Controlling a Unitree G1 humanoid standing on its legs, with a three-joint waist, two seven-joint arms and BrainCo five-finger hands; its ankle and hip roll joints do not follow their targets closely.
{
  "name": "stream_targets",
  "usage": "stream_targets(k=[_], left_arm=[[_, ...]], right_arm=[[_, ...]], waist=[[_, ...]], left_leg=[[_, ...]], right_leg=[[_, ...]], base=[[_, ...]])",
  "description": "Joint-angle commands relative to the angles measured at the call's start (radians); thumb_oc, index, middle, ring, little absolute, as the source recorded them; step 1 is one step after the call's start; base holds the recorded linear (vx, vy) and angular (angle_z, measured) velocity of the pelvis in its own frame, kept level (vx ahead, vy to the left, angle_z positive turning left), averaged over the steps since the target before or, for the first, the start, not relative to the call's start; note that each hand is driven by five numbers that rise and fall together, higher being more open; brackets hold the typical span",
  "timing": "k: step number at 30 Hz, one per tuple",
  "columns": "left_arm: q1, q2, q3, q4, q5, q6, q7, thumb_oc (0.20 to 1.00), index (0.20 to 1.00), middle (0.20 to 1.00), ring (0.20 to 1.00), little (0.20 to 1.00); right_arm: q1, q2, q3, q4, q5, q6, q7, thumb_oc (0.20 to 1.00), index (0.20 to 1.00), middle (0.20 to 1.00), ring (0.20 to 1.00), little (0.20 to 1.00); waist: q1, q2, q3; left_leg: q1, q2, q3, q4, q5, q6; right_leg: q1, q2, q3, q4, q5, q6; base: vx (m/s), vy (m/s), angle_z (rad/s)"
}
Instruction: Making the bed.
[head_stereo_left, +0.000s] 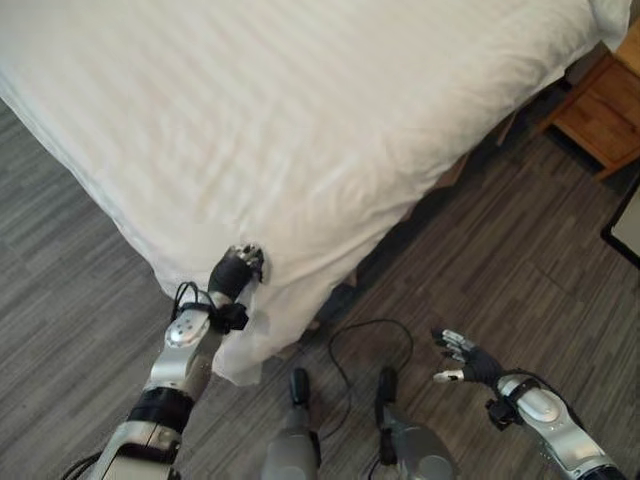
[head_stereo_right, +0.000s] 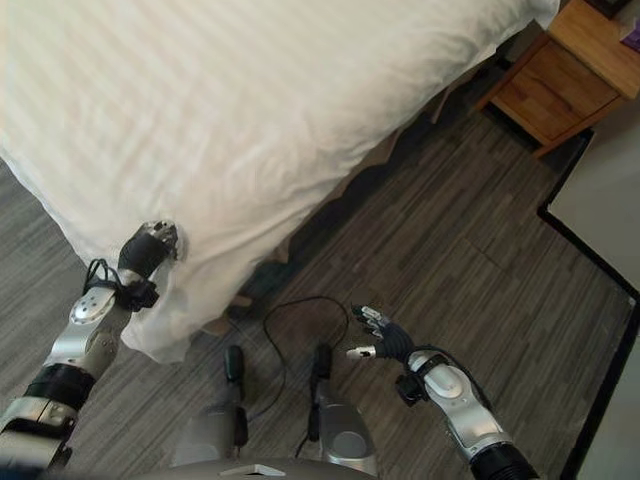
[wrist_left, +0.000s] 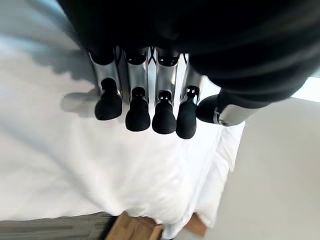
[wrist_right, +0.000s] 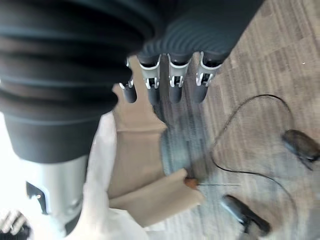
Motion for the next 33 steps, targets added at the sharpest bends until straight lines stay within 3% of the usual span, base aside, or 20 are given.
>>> stream_targets(k=[1, 4, 6, 7, 8, 14, 19, 21, 27, 29, 33], left_arm=[[-0.018, -0.034, -0.091, 0.187, 0.11, 0.058, 0.009, 0.2, 0.2, 0.2, 0.2, 0.2], [-0.042, -0.057, -0.11, 0.25, 0.162, 0.06, 0.022, 0.2, 0.2, 0.2, 0.2, 0.2], [-0.076, -0.066, -0.098, 0.347, 0.188, 0.062, 0.043, 0.2, 0.2, 0.2, 0.2, 0.2], [-0.077, -0.066, -0.098, 0.347, 0.187, 0.062, 0.042, 0.2, 0.2, 0.2, 0.2, 0.2], [-0.095, -0.063, -0.08, 0.403, 0.207, 0.055, 0.067, 0.2, 0.2, 0.2, 0.2, 0.2], [-0.076, -0.07, 0.002, 0.537, 0.241, 0.061, 0.097, 0.2, 0.2, 0.2, 0.2, 0.2], [0.022, -0.099, 0.062, 0.57, 0.277, 0.048, 0.123, 0.2, 0.2, 0.2, 0.2, 0.2], [0.104, -0.133, 0.137, 0.613, 0.222, 0.048, 0.134, 0.2, 0.2, 0.2, 0.2, 0.2], [0.203, -0.184, 0.186, 0.699, 0.276, 0.067, 0.144, 0.2, 0.2, 0.2, 0.2, 0.2], [0.231, -0.208, 0.246, 0.697, 0.172, 0.057, 0.152, 0.2, 0.2, 0.2, 0.2, 0.2], [0.243, -0.213, 0.292, 0.719, 0.114, 0.06, 0.162, 0.2, 0.2, 0.2, 0.2, 0.2]], right_arm=[[-0.047, -0.026, 0.024, -0.007, -0.057, -0.035, -0.031, 1.0, 1.0, 1.0, 1.0, 1.0], [-0.07, -0.05, 0.031, -0.046, -0.082, -0.045, -0.039, 1.0, 1.0, 1.0, 1.0, 1.0], [-0.058, -0.057, 0.008, -0.069, -0.055, -0.049, -0.052, 1.0, 1.0, 1.0, 1.0, 1.0], [-0.058, -0.057, 0.007, -0.069, -0.056, -0.049, -0.052, 1.0, 1.0, 1.0, 1.0, 1.0], [-0.051, -0.044, -0.012, -0.047, -0.04, -0.05, -0.074, 1.0, 1.0, 1.0, 1.0, 1.0], [-0.049, -0.02, -0.021, -0.033, -0.052, -0.058, -0.106, 1.0, 1.0, 1.0, 1.0, 1.0], [-0.032, 0.006, -0.026, -0.055, -0.04, -0.069, -0.111, 1.0, 1.0, 1.0, 1.0, 1.0], [-0.023, 0.028, -0.023, -0.055, -0.028, -0.081, -0.119, 1.0, 1.0, 1.0, 1.0, 1.0], [0.006, 0.041, -0.019, -0.067, -0.032, -0.084, -0.122, 1.0, 1.0, 1.0, 1.0, 1.0], [0.015, 0.046, -0.013, -0.065, -0.036, -0.088, -0.13, 1.0, 1.0, 1.0, 1.0, 1.0], [0.02, 0.054, -0.011, -0.058, -0.039, -0.089, -0.144, 1.0, 1.0, 1.0, 1.0, 1.0]], waist=[[-0.018, 0.005, 0.004], [-0.025, -0.008, 0.019], [-0.042, -0.053, 0.032], [-0.044, -0.053, 0.029], [-0.055, -0.084, 0.038], [-0.059, -0.135, 0.054], [-0.04, -0.141, 0.073], [-0.021, -0.14, 0.08], [0.006, -0.138, 0.083], [0.029, -0.136, 0.091], [0.044, -0.145, 0.1]], left_leg=[[-0.001, 0.014, -0.018, 0.007, 0.02, -0.009], [-0.025, 0.018, -0.02, 0.007, 0.023, -0.01], [-0.048, 0.036, -0.02, 0.01, 0.023, -0.011], [-0.053, 0.035, -0.021, 0.009, 0.027, -0.011], [-0.067, 0.047, -0.019, 0.011, 0.026, -0.015], [-0.104, 0.06, -0.019, 0.009, 0.034, -0.023], [-0.109, 0.056, -0.021, 0.015, 0.026, -0.021], [-0.108, 0.053, -0.023, 0.016, 0.021, -0.021], [-0.103, 0.045, -0.037, 0.015, 0.022, -0.019], [-0.097, 0.041, -0.051, 0.017, 0.016, -0.018], [-0.105, 0.041, -0.065, 0.018, 0.024, -0.019]], right_leg=[[0.003, -0.022, 0.042, 0.066, 0.002, 0.061], [-0.021, -0.019, 0.044, 0.075, -0.002, 0.061], [-0.049, -0.007, 0.043, 0.086, 0.007, 0.064], [-0.053, -0.008, 0.042, 0.085, 0.01, 0.064], [-0.064, 0.001, 0.044, 0.073, 0.023, 0.066], [-0.089, 0.01, 0.04, 0.05, 0.039, 0.07], [-0.085, 0.014, 0.036, 0.045, 0.035, 0.069], [-0.081, 0.014, 0.03, 0.044, 0.027, 0.067], [-0.065, 0.008, 0.009, 0.055, 0.005, 0.064], [-0.051, 0.005, -0.005, 0.074, -0.016, 0.062], [-0.054, 0.005, -0.019, 0.085, -0.019, 0.059]], base=[[0.01, 0.042, 0.0], [-0.02, 0.004, -0.01], [-0.04, -0.072, 0.04], [-0.04, -0.115, 0.02], [-0.02, -0.051, 0.02], [0.01, -0.038, 0.0], [0.04, -0.011, -0.09], [0.04, -0.015, -0.06], [0.03, -0.032, -0.01], [0.02, -0.069, 0.17], [-0.01, -0.074, 0.14]])
